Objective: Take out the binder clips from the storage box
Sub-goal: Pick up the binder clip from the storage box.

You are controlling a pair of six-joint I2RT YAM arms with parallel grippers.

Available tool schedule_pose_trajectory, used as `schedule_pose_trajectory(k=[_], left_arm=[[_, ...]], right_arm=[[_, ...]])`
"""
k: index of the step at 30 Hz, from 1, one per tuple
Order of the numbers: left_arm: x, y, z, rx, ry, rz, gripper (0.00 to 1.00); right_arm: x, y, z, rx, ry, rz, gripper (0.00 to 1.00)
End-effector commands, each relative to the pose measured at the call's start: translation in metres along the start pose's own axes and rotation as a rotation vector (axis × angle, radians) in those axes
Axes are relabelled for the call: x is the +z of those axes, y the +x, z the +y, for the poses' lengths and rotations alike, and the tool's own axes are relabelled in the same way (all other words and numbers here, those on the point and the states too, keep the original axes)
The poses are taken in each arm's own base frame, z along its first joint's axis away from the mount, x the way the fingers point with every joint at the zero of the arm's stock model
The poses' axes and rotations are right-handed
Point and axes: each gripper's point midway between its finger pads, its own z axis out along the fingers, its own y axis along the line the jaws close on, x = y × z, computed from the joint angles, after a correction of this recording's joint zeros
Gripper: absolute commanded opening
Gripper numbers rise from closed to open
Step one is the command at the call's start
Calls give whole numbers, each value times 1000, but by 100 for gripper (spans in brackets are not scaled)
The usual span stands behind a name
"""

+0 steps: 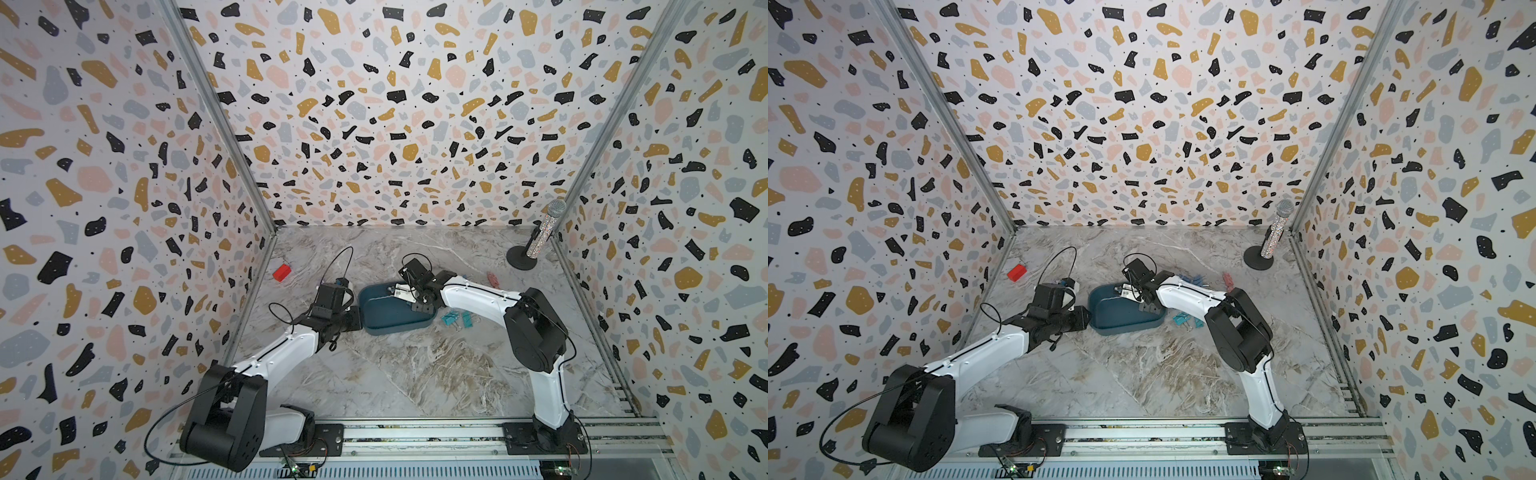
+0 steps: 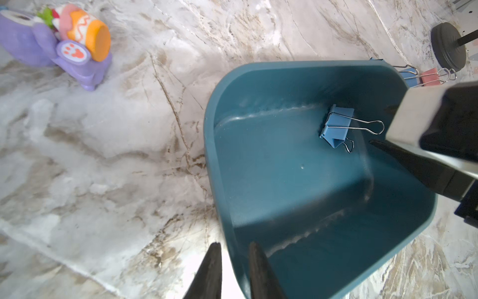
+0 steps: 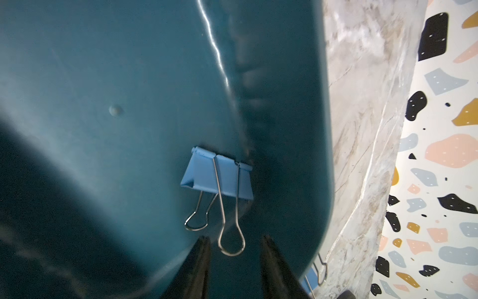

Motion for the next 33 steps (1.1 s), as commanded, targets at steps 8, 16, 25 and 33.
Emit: schedule_pose_trajectory(k=[8, 16, 25, 33], left_arm=[[-1, 4, 0, 7, 2, -2, 23], [-2, 4, 0, 8, 2, -4, 23], [-2, 4, 0, 8, 3, -5, 23], [-3, 4, 0, 8, 3, -6, 23]], right_arm=[[-1, -6, -9, -11, 30, -4, 37], [5, -6, -4, -17, 19, 0, 33], [9, -7, -5, -12, 27, -1, 25], [-1, -12, -6, 23, 16, -43, 6]])
